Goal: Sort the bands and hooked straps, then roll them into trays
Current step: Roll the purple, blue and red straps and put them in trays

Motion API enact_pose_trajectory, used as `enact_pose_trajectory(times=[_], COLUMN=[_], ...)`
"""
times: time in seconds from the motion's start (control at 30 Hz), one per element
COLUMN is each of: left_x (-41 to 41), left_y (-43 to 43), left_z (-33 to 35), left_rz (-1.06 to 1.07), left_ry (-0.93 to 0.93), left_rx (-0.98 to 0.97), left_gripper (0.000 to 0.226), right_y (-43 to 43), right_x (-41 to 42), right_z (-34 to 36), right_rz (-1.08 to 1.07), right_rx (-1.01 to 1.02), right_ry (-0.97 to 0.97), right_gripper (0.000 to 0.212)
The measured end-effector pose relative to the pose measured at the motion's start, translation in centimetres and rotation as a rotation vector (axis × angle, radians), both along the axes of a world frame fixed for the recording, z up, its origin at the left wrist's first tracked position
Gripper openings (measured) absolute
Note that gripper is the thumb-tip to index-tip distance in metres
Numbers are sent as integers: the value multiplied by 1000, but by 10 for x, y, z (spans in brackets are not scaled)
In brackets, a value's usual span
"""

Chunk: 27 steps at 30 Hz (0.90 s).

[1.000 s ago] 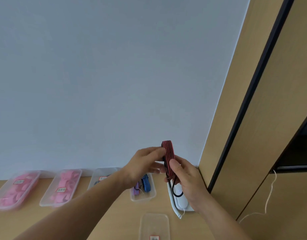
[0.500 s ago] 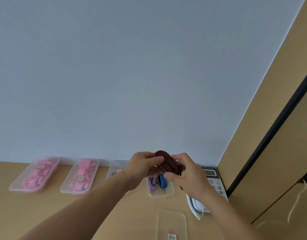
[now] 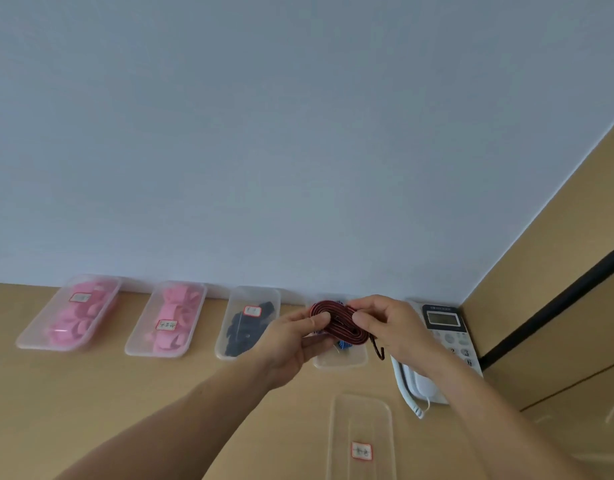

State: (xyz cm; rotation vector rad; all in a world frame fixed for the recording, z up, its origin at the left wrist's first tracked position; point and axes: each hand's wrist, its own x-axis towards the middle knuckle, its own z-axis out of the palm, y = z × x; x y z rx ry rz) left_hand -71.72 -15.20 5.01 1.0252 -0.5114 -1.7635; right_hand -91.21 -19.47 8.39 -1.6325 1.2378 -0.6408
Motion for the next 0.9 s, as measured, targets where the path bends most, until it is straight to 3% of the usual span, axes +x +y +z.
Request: enact_pose_trajectory(times=[0.13,0.27,0.33,0.43,0.53,0.67,0.9], left_x=[-26,-46,-48,-39,-32,-35,-35], left_y=[-9,-17,-22,-21,-15,-15,-18], left_z=[-18,-30,-37,-53,-70,-89,-100], left_rz=[114,110,63,-40,-136,-346,-271], left_ry=[-8,-276,-658,-1400,-1711,-1774,-1594], left_rx=[80,124,125,43,-192,-348,-319], left_gripper=[25,22,27,47,57,58,51], right_y=[-35,-72,-87,-105,-113,-115,-114], right_x=[-15,-22,-18,-7,3,14,21], right_z=[-18,-37,-46,-60,-72,-91,-110], right_rz=[151,328,410,582,778,881,895], right_rx=[-9,-29,-60,-121,-180,-225,-259], right_ry=[130,280,347,511,659,732,739], right_gripper=[24,27,25,20,25,25,17])
